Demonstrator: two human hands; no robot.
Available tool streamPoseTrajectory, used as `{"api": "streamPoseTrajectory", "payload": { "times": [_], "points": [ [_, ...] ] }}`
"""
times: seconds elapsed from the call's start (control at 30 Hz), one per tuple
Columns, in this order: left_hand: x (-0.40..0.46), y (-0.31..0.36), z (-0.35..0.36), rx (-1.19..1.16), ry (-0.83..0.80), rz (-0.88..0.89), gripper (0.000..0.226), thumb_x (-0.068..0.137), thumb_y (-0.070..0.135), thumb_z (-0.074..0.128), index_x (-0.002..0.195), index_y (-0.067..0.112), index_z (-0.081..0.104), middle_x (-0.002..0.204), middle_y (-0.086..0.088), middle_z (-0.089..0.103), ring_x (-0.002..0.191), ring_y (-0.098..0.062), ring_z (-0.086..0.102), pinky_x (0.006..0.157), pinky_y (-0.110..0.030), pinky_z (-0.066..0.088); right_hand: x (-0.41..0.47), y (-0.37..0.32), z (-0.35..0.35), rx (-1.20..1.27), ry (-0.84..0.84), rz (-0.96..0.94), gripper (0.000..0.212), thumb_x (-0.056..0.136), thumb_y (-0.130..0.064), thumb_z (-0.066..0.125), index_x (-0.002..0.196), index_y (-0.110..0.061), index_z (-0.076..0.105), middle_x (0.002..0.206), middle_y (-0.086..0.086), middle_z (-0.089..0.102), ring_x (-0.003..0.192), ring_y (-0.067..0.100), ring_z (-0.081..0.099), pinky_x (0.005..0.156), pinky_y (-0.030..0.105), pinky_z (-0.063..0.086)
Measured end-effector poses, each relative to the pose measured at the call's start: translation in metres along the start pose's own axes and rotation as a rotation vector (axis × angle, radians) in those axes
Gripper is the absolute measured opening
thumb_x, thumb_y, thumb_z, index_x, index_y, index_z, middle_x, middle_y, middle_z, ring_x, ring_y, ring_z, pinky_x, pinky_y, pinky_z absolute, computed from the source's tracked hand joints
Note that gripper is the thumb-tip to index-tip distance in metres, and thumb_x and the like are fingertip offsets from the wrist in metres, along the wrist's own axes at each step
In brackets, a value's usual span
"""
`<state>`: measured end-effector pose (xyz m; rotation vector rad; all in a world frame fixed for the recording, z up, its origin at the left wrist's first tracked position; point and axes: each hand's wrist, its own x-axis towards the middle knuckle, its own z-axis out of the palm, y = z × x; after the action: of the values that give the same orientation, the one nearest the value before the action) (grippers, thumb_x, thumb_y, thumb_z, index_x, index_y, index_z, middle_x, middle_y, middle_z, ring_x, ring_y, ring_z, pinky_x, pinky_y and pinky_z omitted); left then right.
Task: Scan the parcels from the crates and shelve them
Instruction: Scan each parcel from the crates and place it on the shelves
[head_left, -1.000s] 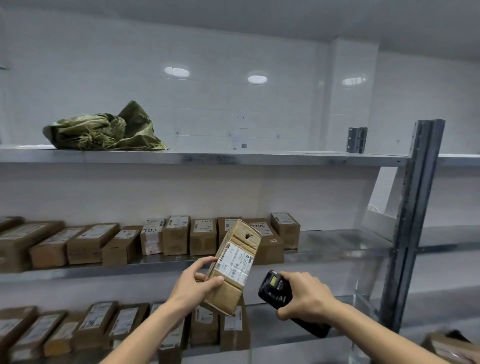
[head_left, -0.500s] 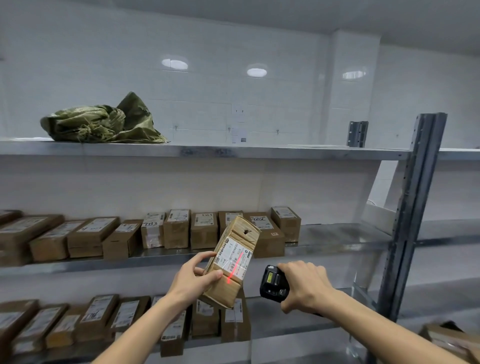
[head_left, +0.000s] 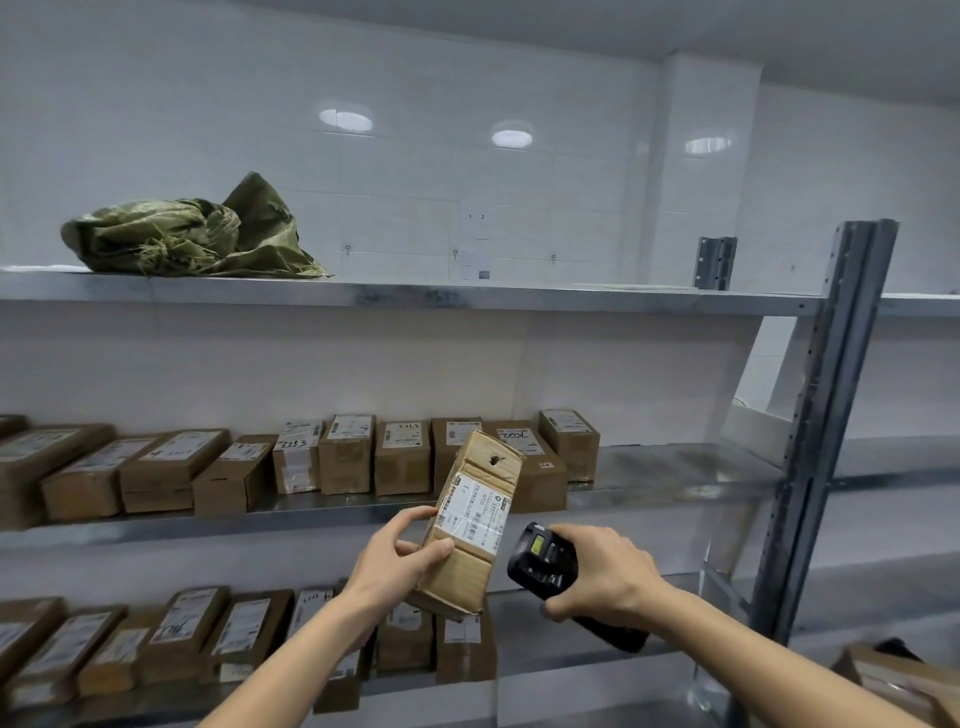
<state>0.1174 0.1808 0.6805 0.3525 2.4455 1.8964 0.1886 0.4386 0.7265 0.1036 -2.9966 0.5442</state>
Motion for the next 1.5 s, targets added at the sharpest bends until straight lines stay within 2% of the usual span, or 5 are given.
{"api": "streamPoseTrajectory", "payload": {
  "times": [0.23,0.67,0.93,1.07,1.5],
  "points": [
    [-0.009,-0.028,0.050,-0.225,-0.041,-0.117,0.036,0.090,0.039,0.071,0.123,0.028,0.059,0.111,-0.011,0.068,0.095,-0.021,0.070,0.059,-0.024,0.057,-0.016,0.018,0.042,0.667,-0.063,-0.040,0.068,0.066,-0.029,0.095,0.129,-0.031,0.069,0.115,-0.014,0.077,0.109,0.006,0.071,0.104,0.033,0.054],
    [-0.010,-0.119,0.115,-0.470,-0.452,-0.413,0.054,0.081,0.015,0.082,0.131,0.015,0.061,0.122,-0.016,0.071,0.110,-0.037,0.070,0.087,-0.051,0.059,-0.042,0.107,0.105,0.718,-0.130,0.130,0.062,0.072,-0.013,0.094,0.128,-0.024,0.070,0.117,-0.011,0.077,0.113,0.005,0.070,0.096,0.018,0.049],
    [0.024,-0.192,0.165,-0.457,-0.263,-0.485,0.100,0.033,0.040,0.101,0.124,0.020,0.066,0.119,-0.003,0.072,0.105,-0.025,0.073,0.091,-0.054,0.058,0.014,0.178,0.171,0.731,-0.272,0.194,0.064,0.063,-0.021,0.097,0.122,-0.020,0.073,0.115,-0.001,0.079,0.111,0.015,0.072,0.103,0.032,0.055],
    [0.064,-0.229,0.190,-0.354,-0.145,-0.450,0.094,0.034,0.054,0.092,0.119,0.028,0.065,0.102,0.003,0.077,0.096,-0.011,0.074,0.083,-0.025,0.059,0.071,0.218,0.211,0.740,-0.359,0.239,0.065,0.061,-0.030,0.096,0.121,-0.023,0.072,0.104,-0.012,0.079,0.100,0.000,0.072,0.087,0.015,0.051],
    [0.177,-0.364,0.269,-0.232,0.125,-0.503,0.045,0.097,0.020,0.064,0.139,0.033,0.051,0.112,0.027,0.064,0.104,0.000,0.064,0.072,-0.017,0.056,0.216,0.326,0.342,0.835,-0.514,0.171,0.051,0.077,0.000,0.087,0.115,-0.030,0.070,0.099,-0.015,0.076,0.088,-0.006,0.071,0.073,0.015,0.053]
  ]
}}
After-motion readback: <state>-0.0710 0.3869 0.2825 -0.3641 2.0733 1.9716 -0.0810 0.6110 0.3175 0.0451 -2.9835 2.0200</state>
